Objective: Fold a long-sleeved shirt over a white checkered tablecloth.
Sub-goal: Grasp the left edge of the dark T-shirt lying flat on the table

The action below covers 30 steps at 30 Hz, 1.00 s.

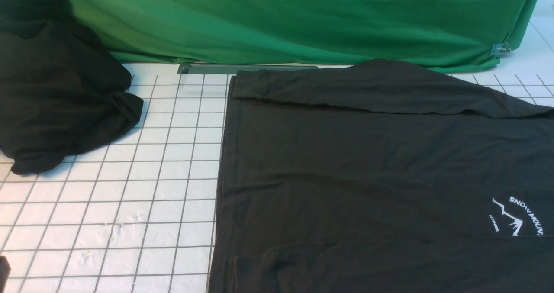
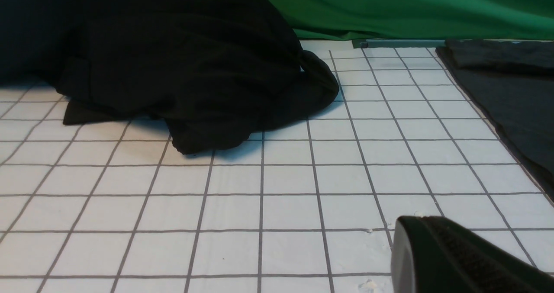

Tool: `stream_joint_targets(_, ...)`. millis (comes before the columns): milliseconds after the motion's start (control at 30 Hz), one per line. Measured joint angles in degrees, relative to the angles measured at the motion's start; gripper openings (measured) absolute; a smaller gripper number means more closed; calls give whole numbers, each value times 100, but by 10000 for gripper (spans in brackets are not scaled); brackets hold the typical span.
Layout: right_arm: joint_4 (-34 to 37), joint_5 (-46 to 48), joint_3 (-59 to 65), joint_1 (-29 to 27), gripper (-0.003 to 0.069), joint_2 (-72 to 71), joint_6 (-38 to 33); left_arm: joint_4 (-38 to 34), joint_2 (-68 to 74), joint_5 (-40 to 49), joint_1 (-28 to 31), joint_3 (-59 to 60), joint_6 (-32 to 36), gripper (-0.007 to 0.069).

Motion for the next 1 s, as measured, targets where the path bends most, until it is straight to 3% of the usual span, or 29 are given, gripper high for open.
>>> stream_joint_targets(67, 285, -17, 0, 0, 242, 0, 292, -850, 0, -83, 0, 0, -453, 3)
stream_joint_targets(167, 1142, -17, 0, 0, 242, 0, 1529, -2589, 0, -300, 0, 0, -1253, 3)
stream_joint_targets(233, 1345, -17, 0, 0, 242, 0, 2007, -3014, 0, -326, 0, 0, -1441, 3)
stream_joint_targets(300, 1614, -17, 0, 0, 242, 0, 2943, -3970, 0, -349, 0, 0, -1676, 3)
stream_joint_targets(367, 1664, -22, 0, 0, 242, 0, 3215, -4289, 0, -367, 0, 0, -1715, 3)
stream_joint_targets(800, 1699, -106, 0, 0, 239, 0, 3470, -4656, 0, -574, 0, 0, -1836, 3)
stream_joint_targets(900, 1735, -69, -75, 76, 178, 0, 3265, -4796, -5, -44, 0, -193, -1843, 3)
stream_joint_targets(933, 1741, -11, -363, 163, 108, 0, 2862, -4643, 18, 461, 0, -530, -1843, 3)
stream_joint_targets(1000, 1741, -12, -647, 235, 59, 8, 2496, -4415, 102, 676, 0, -880, -1843, 3)
